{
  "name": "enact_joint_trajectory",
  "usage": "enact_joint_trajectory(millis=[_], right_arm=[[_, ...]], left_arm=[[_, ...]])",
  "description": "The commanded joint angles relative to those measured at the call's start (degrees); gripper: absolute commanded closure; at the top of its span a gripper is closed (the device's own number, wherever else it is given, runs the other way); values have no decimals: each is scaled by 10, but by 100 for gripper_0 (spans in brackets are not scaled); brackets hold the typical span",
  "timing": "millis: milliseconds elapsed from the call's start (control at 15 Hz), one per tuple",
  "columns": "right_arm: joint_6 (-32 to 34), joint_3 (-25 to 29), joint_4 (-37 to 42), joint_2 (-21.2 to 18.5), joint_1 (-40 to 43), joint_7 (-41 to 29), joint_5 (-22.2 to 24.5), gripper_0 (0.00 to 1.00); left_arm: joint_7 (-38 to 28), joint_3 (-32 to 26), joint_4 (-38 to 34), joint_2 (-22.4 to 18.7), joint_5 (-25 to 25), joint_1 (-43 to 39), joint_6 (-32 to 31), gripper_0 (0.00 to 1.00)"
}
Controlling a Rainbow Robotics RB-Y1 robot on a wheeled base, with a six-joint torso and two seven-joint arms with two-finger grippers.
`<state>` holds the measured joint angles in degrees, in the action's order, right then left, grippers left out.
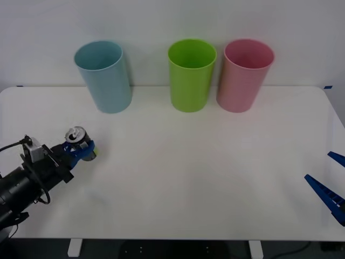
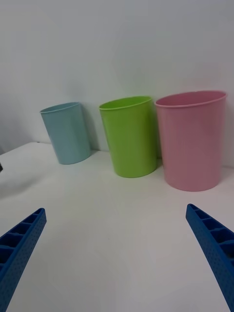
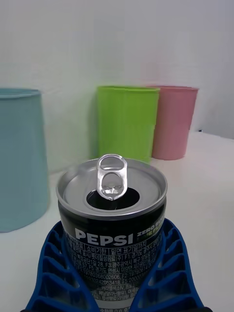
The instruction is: Grasp the object on the table and drop it into the matching bin: aluminum can to the light blue bin, PET bottle to the pink bin.
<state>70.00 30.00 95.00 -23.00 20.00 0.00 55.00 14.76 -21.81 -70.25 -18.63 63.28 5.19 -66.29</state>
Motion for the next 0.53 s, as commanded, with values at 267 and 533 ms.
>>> enact_joint_trajectory(millis=[267, 533], right_arm=[[0, 0, 0, 0, 0, 0, 0, 0], [0, 0, 0, 0, 0, 0, 0, 0]], left_arm=[[-64, -9, -52, 1, -69, 0, 70, 100], [-104, -6, -107, 0, -76, 0, 136, 100]])
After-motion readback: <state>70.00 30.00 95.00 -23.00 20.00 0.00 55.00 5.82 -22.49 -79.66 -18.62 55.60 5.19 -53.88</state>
